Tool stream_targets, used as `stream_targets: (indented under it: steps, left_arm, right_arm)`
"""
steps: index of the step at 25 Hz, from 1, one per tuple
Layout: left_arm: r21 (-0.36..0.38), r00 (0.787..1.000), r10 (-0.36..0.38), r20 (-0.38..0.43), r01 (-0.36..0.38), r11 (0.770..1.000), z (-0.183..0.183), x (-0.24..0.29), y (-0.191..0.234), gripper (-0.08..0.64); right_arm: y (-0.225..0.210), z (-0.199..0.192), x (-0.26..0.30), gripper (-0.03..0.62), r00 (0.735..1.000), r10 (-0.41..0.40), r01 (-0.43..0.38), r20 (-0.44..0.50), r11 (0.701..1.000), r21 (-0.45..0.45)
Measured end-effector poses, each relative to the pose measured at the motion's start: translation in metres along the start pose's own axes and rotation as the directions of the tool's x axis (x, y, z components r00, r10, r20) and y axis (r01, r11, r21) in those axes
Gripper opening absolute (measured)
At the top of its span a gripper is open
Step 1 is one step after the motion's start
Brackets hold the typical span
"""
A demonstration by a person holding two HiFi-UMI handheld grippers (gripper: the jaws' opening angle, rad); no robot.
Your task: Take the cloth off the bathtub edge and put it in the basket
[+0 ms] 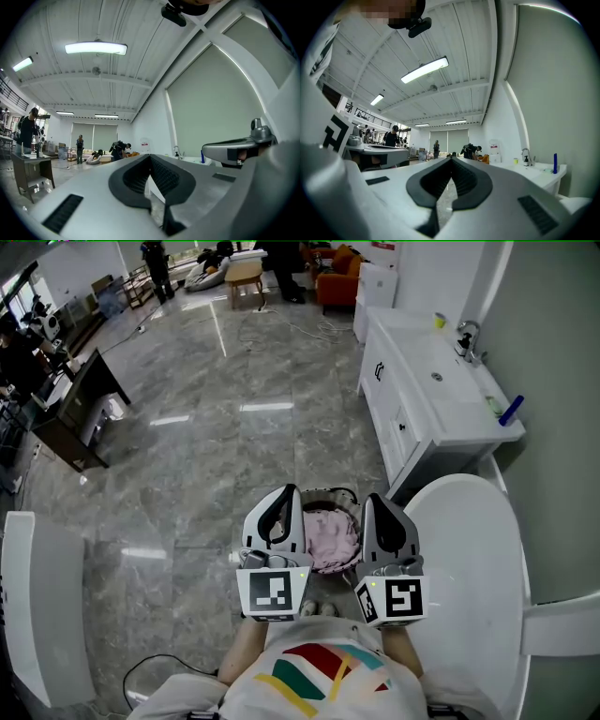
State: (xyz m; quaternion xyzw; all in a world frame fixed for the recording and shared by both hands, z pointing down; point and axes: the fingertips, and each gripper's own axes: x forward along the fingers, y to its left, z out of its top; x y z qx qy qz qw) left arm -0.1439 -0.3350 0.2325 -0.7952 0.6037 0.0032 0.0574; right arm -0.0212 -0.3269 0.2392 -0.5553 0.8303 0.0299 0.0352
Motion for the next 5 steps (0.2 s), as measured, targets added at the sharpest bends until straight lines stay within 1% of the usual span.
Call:
stream_targets:
  steps: [5]
  left_arm:
    - [0.011, 1.0, 0.009, -0.017, -0.009, 1.0, -0.0076, 0.0037, 0.0025, 0.018]
  right_arm:
    - [-0.0098, -0.0081, 0.0024, 0.012, 1.0, -0.013, 0.013, -0.006, 1.0, 0.019]
